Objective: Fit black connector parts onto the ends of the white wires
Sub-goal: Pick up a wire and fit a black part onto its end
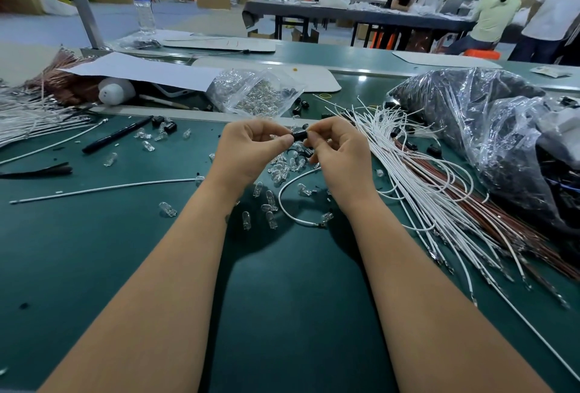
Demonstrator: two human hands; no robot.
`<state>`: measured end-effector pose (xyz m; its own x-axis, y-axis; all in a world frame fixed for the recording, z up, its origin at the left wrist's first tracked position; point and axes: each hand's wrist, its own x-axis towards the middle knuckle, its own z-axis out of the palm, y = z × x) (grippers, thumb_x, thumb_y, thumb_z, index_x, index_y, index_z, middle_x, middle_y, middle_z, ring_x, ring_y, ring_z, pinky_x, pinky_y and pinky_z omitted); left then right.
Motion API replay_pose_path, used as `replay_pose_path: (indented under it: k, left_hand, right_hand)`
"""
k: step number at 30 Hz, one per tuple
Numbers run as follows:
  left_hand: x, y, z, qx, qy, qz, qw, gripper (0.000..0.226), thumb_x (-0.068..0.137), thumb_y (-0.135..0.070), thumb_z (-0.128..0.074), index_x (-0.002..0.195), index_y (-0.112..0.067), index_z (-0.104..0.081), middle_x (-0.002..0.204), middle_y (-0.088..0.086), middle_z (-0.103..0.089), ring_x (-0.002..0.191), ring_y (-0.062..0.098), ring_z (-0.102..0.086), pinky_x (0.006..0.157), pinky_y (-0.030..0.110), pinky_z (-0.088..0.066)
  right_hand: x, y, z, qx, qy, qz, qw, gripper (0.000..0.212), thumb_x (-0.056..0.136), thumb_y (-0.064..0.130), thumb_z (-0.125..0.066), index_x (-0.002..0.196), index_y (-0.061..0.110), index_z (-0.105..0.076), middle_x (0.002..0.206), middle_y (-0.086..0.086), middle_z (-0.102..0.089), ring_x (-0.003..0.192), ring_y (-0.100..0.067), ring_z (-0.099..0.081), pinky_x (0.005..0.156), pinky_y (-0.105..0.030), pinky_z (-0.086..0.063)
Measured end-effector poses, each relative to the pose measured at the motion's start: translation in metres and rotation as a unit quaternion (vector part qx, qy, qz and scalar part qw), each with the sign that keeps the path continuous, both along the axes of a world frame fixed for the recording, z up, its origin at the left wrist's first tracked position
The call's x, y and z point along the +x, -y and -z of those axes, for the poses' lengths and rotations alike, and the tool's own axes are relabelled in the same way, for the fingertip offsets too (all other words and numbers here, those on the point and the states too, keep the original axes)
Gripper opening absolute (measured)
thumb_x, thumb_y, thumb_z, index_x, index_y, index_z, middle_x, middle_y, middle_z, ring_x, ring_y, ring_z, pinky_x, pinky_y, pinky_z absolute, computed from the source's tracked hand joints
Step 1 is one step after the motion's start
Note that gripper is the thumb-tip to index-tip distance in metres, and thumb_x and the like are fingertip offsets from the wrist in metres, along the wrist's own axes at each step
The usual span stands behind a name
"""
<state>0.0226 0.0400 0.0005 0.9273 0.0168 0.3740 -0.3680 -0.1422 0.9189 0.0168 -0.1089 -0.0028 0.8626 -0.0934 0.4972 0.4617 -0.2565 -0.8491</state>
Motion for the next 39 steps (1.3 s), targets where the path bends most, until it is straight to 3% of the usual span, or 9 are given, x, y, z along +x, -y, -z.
replay_pose_path:
  k: [6,16,19,21,25,29,34,37,39]
  left_hand:
    - [-0.001,-0.001,0.001,-0.013,0.002,0.007,1.0,0.006,0.078,-0.008,-0.077,0.083,-0.011,-0.074,0.067,0.012,-0.062,0.062,0.021,-0.051,0.064,0.026,-0.042]
    - [-0.003,0.01,0.001,0.057,0.02,0.005,0.998,0.007,0.086,-0.01,-0.07,0.087,-0.016,-0.073,0.072,-0.006,-0.071,0.065,0.005,-0.064,0.068,0.016,-0.051]
    - [-0.006,0.012,0.003,0.086,0.052,-0.039,0.994,0.004,0.087,-0.015,-0.069,0.087,-0.014,-0.073,0.043,-0.017,-0.052,0.04,0.0,-0.039,0.045,0.01,-0.034]
    - [-0.006,0.009,0.003,0.088,0.062,-0.063,0.992,0.004,0.088,-0.017,-0.069,0.086,-0.017,-0.072,0.045,-0.014,-0.052,0.043,0.006,-0.04,0.047,0.016,-0.037]
    - [-0.004,0.005,0.004,0.069,0.072,-0.076,0.992,0.009,0.089,-0.018,-0.068,0.082,-0.024,-0.07,0.052,-0.001,-0.056,0.049,0.018,-0.042,0.053,0.029,-0.038]
    - [-0.001,0.006,0.008,0.102,0.071,-0.086,0.989,0.005,0.088,-0.022,-0.068,0.086,-0.019,-0.072,0.05,0.011,-0.047,0.047,0.016,-0.033,0.05,0.023,-0.029]
    - [-0.003,0.006,0.008,0.109,0.08,-0.093,0.986,0.007,0.088,-0.023,-0.068,0.082,-0.024,-0.07,0.049,0.001,-0.042,0.044,0.011,-0.029,0.042,0.015,-0.024]
    - [-0.003,0.006,0.008,0.115,0.08,-0.098,0.985,0.005,0.088,-0.023,-0.068,0.083,-0.023,-0.071,0.048,-0.003,-0.041,0.045,0.011,-0.029,0.042,0.014,-0.025]
    - [-0.004,0.006,0.008,0.12,0.077,-0.096,0.985,0.005,0.088,-0.023,-0.067,0.084,-0.023,-0.071,0.049,0.0,-0.041,0.047,0.014,-0.031,0.044,0.02,-0.026]
  right_hand:
    - [0.0,-0.003,0.002,0.039,-0.039,-0.051,0.997,0.009,0.096,0.009,-0.056,0.1,0.011,-0.063,0.076,-0.006,-0.067,0.059,-0.013,-0.061,0.062,-0.034,-0.055]
    - [-0.005,0.003,-0.004,0.027,-0.077,-0.047,0.996,0.013,0.095,0.008,-0.058,0.085,0.01,-0.065,0.066,-0.005,-0.063,0.054,-0.011,-0.057,0.054,-0.022,-0.049]
    - [-0.006,0.02,-0.015,-0.1,-0.049,0.065,0.992,0.013,0.097,0.019,-0.054,0.096,0.013,-0.066,0.075,0.002,-0.064,0.062,-0.01,-0.058,0.057,-0.02,-0.045]
    - [-0.007,0.04,-0.023,-0.16,-0.03,0.19,0.968,0.019,0.099,0.017,-0.047,0.1,0.015,-0.066,0.082,0.004,-0.064,0.07,-0.007,-0.056,0.061,-0.017,-0.04]
    - [-0.015,0.085,-0.026,-0.203,-0.091,0.51,0.831,0.031,0.091,0.011,-0.045,0.113,0.018,-0.065,0.124,-0.01,-0.056,0.115,-0.027,-0.045,0.097,-0.039,-0.034]
    - [-0.019,0.082,-0.013,-0.366,-0.318,0.392,0.782,0.053,0.095,0.032,-0.032,0.143,0.012,-0.038,0.148,-0.022,-0.033,0.133,-0.038,-0.032,0.111,-0.05,-0.025]
    - [-0.012,0.032,0.003,-0.55,-0.321,0.289,0.715,0.069,0.097,0.041,-0.029,0.152,0.004,-0.009,0.154,-0.031,-0.014,0.14,-0.047,-0.019,0.114,-0.056,-0.016]
    - [-0.012,0.022,0.004,-0.574,-0.297,0.279,0.71,0.067,0.097,0.045,-0.028,0.149,0.003,-0.021,0.152,-0.032,-0.021,0.138,-0.047,-0.025,0.112,-0.056,-0.019]
    - [-0.013,0.026,-0.002,-0.541,-0.224,0.307,0.75,0.056,0.099,0.045,-0.026,0.127,0.006,-0.054,0.126,-0.024,-0.056,0.114,-0.034,-0.054,0.098,-0.045,-0.035]
